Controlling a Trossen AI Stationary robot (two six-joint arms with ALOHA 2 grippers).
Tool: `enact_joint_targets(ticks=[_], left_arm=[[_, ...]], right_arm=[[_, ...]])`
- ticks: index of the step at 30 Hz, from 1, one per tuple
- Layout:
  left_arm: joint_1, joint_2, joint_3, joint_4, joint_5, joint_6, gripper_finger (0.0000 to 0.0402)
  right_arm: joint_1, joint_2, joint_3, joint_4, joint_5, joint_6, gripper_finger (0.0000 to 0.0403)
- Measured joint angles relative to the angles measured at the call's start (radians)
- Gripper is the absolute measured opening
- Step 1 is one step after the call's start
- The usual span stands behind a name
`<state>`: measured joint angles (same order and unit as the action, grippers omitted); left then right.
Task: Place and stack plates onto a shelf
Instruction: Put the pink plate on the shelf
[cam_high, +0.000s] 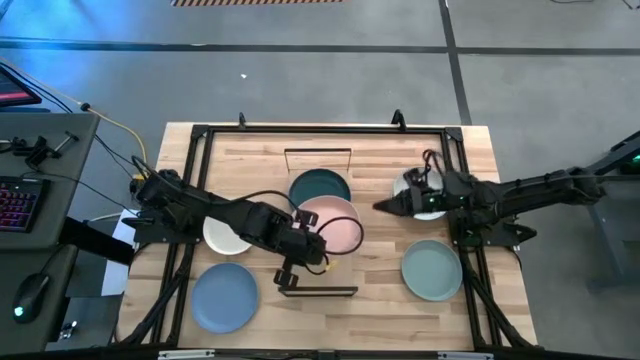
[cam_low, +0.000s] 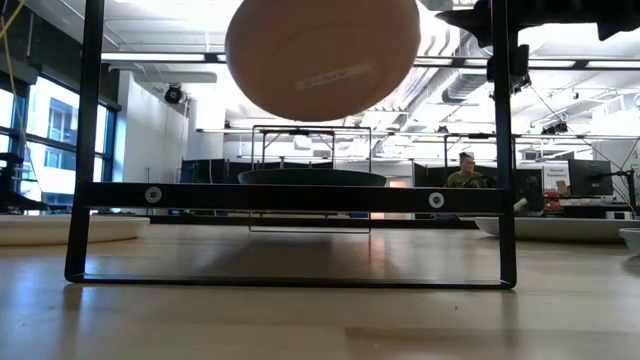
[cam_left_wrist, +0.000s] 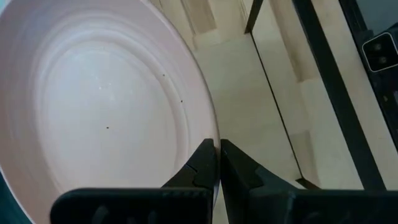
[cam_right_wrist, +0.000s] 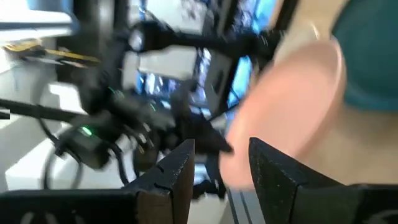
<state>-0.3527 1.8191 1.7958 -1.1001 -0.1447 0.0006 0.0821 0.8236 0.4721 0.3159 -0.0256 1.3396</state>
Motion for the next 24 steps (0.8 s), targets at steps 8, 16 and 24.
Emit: enact_joint_targets(ticks=[8,16,24], left_arm=[[-0.017,0.005,0.000,0.000,-0.076,-0.028,0.0000],[-0.017,0.005,-0.001,-0.001,-0.083,-0.052,0.0000],[-0.014,0.005,-0.001,0.000,-0.083,-0.049,0.0000]], right_arm=[[0.080,0.154,0.000,-0.049,0.029,0.082,0.0134],[0.067,0.212,0.000,0.024,0.090,0.131,0.0134],[0.068,0.219,0.000,0.059,0.123,0.176,0.0162]])
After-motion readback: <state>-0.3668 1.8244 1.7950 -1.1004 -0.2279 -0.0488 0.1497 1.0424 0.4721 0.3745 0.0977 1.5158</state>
